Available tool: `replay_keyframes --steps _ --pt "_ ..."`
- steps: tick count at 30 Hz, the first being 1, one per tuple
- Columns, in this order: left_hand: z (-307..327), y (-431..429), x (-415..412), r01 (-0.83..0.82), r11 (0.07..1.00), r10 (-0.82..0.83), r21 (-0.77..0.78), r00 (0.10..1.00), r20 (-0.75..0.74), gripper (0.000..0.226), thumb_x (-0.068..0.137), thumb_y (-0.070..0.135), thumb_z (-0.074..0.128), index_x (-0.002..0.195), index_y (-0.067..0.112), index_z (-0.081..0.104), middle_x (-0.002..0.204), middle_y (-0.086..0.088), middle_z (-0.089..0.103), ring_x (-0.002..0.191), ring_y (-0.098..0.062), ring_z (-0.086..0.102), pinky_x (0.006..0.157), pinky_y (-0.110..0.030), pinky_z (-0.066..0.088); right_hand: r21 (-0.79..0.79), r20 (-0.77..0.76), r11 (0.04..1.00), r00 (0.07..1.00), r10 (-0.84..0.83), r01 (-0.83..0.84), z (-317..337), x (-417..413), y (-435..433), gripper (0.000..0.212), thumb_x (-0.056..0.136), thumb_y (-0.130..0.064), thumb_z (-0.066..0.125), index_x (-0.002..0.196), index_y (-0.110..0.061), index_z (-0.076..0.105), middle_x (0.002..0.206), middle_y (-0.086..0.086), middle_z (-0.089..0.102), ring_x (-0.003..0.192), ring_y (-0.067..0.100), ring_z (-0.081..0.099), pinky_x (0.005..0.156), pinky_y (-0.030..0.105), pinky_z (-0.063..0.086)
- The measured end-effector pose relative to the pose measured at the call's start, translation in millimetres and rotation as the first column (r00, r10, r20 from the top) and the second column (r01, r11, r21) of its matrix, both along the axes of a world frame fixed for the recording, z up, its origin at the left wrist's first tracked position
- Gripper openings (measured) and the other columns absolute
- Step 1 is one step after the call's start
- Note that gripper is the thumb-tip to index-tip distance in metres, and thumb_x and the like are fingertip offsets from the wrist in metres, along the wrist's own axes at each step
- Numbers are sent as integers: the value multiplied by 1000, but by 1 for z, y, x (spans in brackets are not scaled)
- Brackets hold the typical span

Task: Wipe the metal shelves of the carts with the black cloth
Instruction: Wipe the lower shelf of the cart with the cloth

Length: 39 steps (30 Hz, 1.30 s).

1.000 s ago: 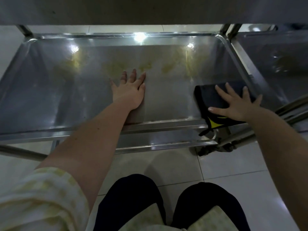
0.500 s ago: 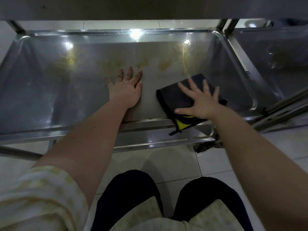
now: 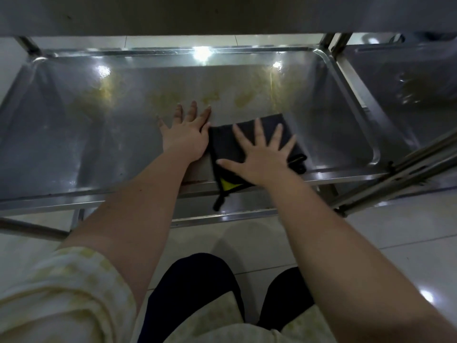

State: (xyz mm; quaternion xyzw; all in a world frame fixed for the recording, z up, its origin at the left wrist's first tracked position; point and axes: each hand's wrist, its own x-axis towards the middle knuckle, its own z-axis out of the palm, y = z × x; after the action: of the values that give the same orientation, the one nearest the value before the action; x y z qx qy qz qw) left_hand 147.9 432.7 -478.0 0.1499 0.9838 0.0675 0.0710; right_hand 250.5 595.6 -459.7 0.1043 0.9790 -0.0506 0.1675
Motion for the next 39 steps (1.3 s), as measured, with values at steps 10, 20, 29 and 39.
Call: replay_keyframes --steps 10,20,29,39 --pt "0 1 1 -15 999 15 40 1000 0 53 104 50 15 155 44 8 166 11 -1 153 -24 -4 114 -67 -8 -46 -4 965 966 -258 258 7 30 116 92 70 -96 22 148 -58 -6 163 -13 -19 148 36 -20 113 67 -13" --pt "-3 -1 -2 12 1000 -13 -23 1000 -7 53 104 50 11 155 42 0 166 9 -6 152 -27 -6 114 -69 -5 63 -61 997 998 -30 34 -9 -22 44 79 78 -89 5 146 -56 -20 162 -4 -24 145 44 -24 107 74 -13" --pt "-11 0 -9 -1 999 0 -41 1000 -29 53 103 52 9 154 47 -5 164 15 -10 152 -20 -9 115 -66 -3 -32 -91 997 993 -70 67 -4 -198 52 82 82 -88 18 152 -52 -4 165 -2 -14 145 47 -19 105 77 -11" --pt "-9 4 -6 -18 1000 17 -13 998 -58 52 103 52 10 154 48 -2 165 15 -7 152 -20 -6 115 -66 -3 16 -34 997 997 71 -71 -2 -33 36 81 80 -83 0 149 -47 -22 162 -1 -26 146 44 -20 110 73 -7"
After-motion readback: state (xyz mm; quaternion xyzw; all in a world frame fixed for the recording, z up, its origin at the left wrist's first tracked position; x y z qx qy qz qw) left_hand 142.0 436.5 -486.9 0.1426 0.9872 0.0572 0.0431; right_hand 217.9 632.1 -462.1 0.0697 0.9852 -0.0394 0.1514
